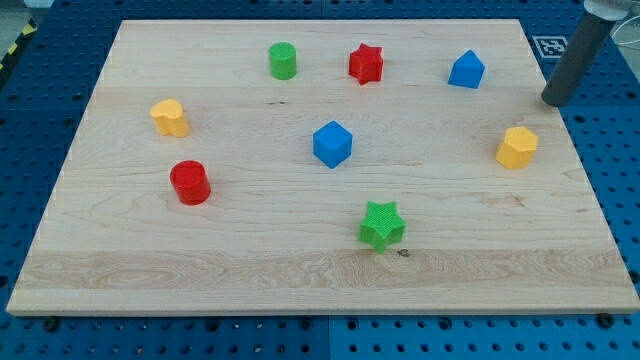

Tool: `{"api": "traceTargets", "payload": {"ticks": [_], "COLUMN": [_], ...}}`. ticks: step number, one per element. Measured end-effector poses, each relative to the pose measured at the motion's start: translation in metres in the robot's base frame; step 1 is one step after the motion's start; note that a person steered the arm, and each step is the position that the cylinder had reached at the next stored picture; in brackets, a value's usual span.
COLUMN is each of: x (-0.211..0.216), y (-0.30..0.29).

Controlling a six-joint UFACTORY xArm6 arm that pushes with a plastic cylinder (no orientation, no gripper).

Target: Point your arm at the blue triangle

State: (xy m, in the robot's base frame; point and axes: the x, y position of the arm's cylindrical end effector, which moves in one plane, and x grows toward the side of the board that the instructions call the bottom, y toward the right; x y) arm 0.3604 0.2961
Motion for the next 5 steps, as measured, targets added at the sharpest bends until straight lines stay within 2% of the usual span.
{"api": "traceTargets", "payload": {"ticks": [4,5], "x": [-0.003,-0.026], "y": [0.003,-0.052]}}
